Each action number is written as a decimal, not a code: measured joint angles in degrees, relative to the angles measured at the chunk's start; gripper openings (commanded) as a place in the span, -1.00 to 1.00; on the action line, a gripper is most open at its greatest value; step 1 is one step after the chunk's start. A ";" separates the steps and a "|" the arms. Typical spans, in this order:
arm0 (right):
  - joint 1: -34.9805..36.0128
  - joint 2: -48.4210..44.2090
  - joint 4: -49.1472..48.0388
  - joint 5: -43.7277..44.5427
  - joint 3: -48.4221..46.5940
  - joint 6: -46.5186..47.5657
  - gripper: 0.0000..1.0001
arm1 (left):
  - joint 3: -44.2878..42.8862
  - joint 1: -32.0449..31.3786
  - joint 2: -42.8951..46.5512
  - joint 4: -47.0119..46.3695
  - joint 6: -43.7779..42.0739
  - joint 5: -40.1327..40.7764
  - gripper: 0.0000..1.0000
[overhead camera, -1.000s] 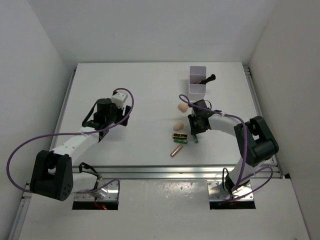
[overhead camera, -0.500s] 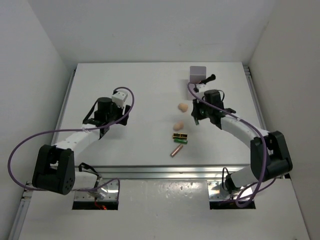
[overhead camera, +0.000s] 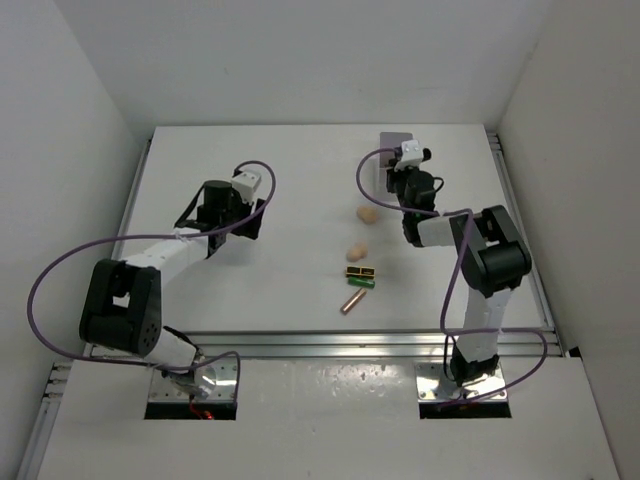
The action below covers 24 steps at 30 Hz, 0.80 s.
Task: Organize the makeup
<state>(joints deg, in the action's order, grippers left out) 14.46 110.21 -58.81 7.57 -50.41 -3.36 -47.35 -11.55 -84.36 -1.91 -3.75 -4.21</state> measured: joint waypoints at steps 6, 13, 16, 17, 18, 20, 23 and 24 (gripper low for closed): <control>-0.66 5.29 -6.54 1.16 -7.37 0.35 -0.99 | -2.73 0.02 -2.73 1.09 0.02 0.44 0.54; -0.90 5.29 -12.72 0.87 -5.42 -0.09 -0.99 | -3.04 0.02 -3.91 1.90 0.00 0.85 0.54; -0.92 5.40 -13.29 0.90 -1.36 -0.33 -0.99 | -3.10 0.02 -4.04 1.99 0.00 1.07 0.54; -0.98 5.70 -13.33 0.90 -0.26 -0.50 -0.99 | -3.21 0.02 -4.07 2.05 -0.02 1.09 0.54; -1.07 6.21 -13.33 0.92 0.35 -0.68 -0.99 | -3.50 0.02 -4.15 2.27 -0.04 1.11 0.54; -1.22 7.61 -13.46 0.79 0.87 -1.16 -0.99 | -4.07 0.02 -4.50 2.27 -0.04 1.11 0.54; -1.64 9.20 -15.58 0.31 0.39 -1.40 -0.99 | -4.46 0.02 -4.96 2.36 -0.04 1.18 0.54; -1.70 9.57 -15.82 0.02 0.13 -1.40 -0.99 | -4.46 0.02 -4.96 2.43 -0.04 1.20 0.54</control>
<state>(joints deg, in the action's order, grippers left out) 12.75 119.79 -74.63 7.60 -50.28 -4.75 -51.81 -11.53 -89.32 0.51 -3.79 -3.01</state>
